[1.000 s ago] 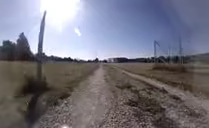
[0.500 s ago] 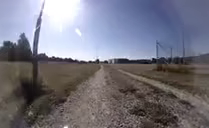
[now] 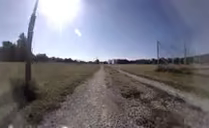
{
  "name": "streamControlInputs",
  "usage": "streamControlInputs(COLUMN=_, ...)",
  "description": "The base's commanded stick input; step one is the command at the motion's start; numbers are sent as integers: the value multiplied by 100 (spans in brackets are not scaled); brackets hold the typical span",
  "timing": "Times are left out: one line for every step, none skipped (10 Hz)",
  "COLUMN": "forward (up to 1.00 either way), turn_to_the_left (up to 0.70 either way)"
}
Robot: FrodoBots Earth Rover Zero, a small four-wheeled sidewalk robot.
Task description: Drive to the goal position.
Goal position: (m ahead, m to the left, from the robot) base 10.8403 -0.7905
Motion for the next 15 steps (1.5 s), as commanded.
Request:
streamControlInputs(forward=50, turn_to_the_left=0)
streamControlInputs(forward=50, turn_to_the_left=0)
streamControlInputs(forward=50, turn_to_the_left=0)
streamControlInputs(forward=50, turn_to_the_left=0)
streamControlInputs(forward=50, turn_to_the_left=0)
streamControlInputs(forward=50, turn_to_the_left=0)
streamControlInputs(forward=50, turn_to_the_left=0)
streamControlInputs(forward=50, turn_to_the_left=0)
streamControlInputs(forward=50, turn_to_the_left=0)
streamControlInputs(forward=50, turn_to_the_left=0)
streamControlInputs(forward=50, turn_to_the_left=0)
streamControlInputs(forward=50, turn_to_the_left=0)
streamControlInputs(forward=50, turn_to_the_left=0)
streamControlInputs(forward=50, turn_to_the_left=0)
streamControlInputs(forward=50, turn_to_the_left=0)
